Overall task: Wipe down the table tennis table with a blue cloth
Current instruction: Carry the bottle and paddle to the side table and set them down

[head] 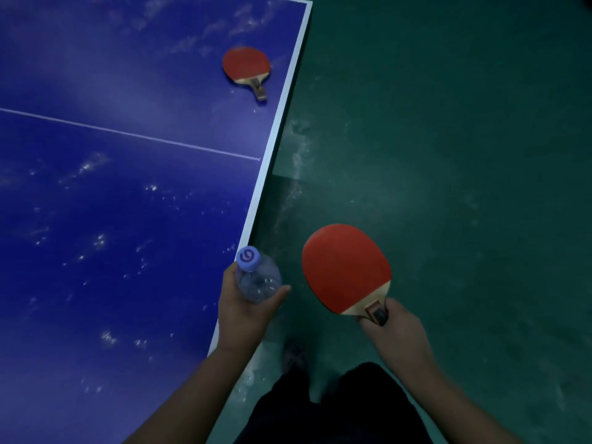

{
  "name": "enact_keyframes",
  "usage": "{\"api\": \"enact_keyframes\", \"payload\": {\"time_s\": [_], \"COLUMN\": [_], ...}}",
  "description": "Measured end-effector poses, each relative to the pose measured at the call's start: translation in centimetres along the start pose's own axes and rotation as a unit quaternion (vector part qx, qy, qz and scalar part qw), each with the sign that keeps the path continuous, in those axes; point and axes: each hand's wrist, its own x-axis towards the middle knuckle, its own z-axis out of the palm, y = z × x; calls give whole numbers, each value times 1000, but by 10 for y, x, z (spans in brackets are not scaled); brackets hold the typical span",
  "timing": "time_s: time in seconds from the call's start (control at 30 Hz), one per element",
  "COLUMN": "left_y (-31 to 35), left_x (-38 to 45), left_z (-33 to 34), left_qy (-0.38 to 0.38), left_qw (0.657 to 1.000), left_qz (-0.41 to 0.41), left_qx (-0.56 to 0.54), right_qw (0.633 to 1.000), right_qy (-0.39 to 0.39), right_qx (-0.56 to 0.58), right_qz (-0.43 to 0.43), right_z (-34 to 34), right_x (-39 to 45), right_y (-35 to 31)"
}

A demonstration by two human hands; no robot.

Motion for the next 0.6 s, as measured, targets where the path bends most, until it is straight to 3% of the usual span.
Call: {"api": "enact_keyframes", "payload": {"time_s": [0.17, 0.6], "left_y": [26, 79], "left_x": [73, 264], "left_z": [39, 121], "left_qy": [38, 220], "left_qw": [999, 974], "left_qz": [-5, -61], "left_qx": [-1, -9], "right_qw": [999, 988], "right_qy": [-16, -50], "right_qx": [2, -31], "right_qz": [-33, -145], "right_z": [-28, -86], "right_x": [90, 342], "right_y": [-44, -203]}}
